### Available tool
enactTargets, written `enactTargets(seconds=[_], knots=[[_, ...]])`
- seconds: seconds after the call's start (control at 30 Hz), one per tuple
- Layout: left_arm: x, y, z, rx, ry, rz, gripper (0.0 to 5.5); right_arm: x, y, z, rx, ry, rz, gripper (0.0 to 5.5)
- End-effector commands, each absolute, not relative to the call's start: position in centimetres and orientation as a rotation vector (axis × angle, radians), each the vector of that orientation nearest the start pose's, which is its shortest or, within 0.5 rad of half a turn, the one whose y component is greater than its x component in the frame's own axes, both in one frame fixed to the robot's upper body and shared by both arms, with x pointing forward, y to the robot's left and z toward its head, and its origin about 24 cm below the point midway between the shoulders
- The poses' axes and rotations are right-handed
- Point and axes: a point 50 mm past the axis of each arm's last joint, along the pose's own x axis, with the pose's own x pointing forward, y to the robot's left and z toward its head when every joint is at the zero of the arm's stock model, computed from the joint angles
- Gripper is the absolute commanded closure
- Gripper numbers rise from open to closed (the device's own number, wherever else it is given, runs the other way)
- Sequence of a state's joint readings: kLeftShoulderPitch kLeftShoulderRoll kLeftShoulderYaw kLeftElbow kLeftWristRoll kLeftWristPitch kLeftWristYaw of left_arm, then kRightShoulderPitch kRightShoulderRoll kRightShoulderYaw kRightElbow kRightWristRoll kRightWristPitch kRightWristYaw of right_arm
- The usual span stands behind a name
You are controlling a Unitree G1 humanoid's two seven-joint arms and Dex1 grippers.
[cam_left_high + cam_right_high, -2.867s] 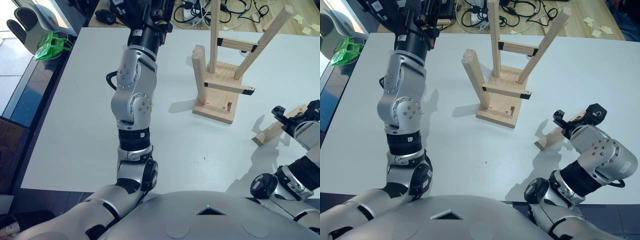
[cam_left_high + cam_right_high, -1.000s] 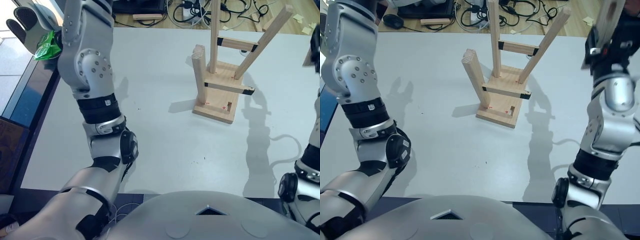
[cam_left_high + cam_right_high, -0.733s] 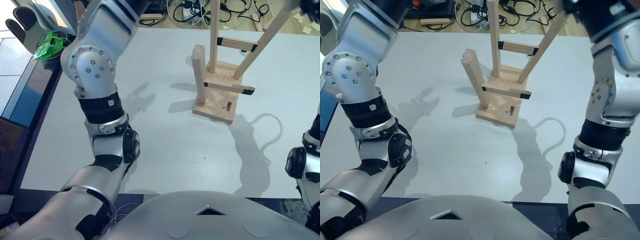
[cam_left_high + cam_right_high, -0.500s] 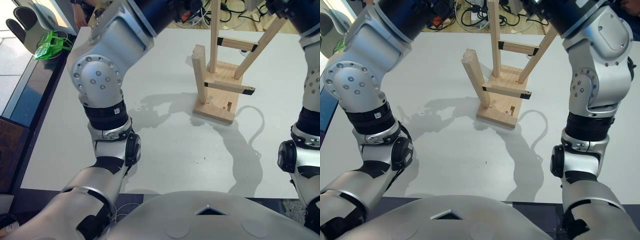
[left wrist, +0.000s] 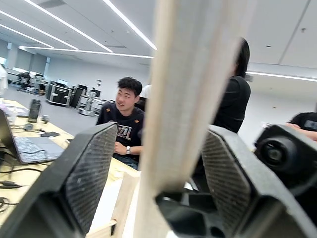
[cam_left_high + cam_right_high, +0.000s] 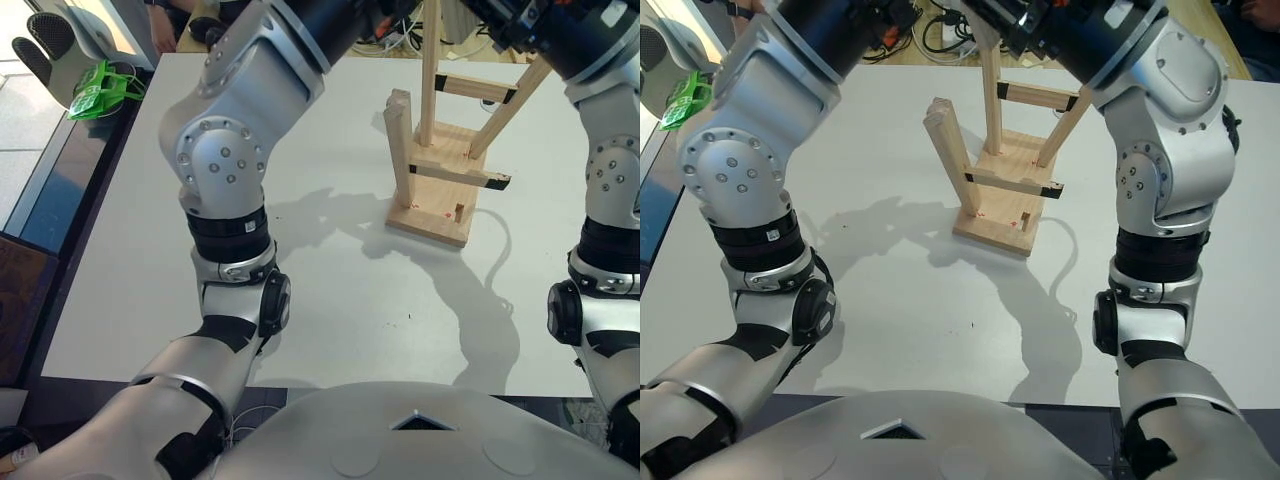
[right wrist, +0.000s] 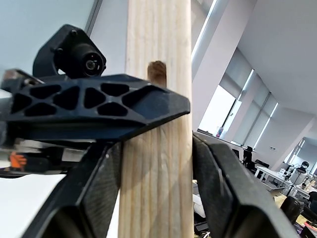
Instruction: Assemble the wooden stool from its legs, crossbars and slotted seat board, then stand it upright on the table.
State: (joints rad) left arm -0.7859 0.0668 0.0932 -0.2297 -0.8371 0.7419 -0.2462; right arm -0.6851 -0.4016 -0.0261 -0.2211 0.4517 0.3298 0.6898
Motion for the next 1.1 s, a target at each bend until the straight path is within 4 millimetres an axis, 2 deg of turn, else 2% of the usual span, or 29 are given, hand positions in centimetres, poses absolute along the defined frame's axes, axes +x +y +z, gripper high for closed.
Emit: enactTargets(seconds=[0.03, 0.07, 0.27, 0.47, 0.7, 0.77, 0.93, 1.0, 1.1], knots=[[30.2, 6.6, 26.3, -0.472, -0.252, -0.926, 2.51, 29.2, -12.6, 26.9, -0.206, -0.566, 0.942, 3.37], [30.2, 6.6, 26.4, -0.478, -0.255, -0.93, 2.51, 29.2, -12.6, 26.9, -0.207, -0.566, 0.94, 3.37], [30.3, 6.7, 26.3, -0.489, -0.244, -0.917, 3.56, 29.3, -12.5, 26.8, -0.209, -0.566, 0.928, 3.38], [30.0, 5.9, 25.0, -0.447, -0.163, -0.954, 4.41, 29.4, -12.5, 26.6, -0.228, -0.568, 0.924, 3.38], [31.0, 7.0, 26.3, -0.55, -0.25, -0.813, 4.45, 29.4, -12.5, 26.2, -0.24, -0.539, 0.922, 3.38], [31.2, 7.5, 26.8, -0.565, -0.278, -0.79, 4.49, 29.5, -12.6, 26.0, -0.249, -0.512, 0.923, 2.79], [31.8, 8.6, 27.6, -0.54, -0.313, -0.774, 4.5, 29.4, -14.2, 25.4, -0.312, -0.396, 0.973, 1.93], [32.1, 9.8, 28.0, -0.475, -0.321, -0.792, 4.5, 29.3, -16.0, 26.4, -0.267, -0.351, 0.994, 1.35], [32.1, 11.4, 28.7, -0.292, -0.297, -0.937, 4.5, 29.0, -18.0, 29.6, -0.066, -0.339, 1.084, 0.86]])
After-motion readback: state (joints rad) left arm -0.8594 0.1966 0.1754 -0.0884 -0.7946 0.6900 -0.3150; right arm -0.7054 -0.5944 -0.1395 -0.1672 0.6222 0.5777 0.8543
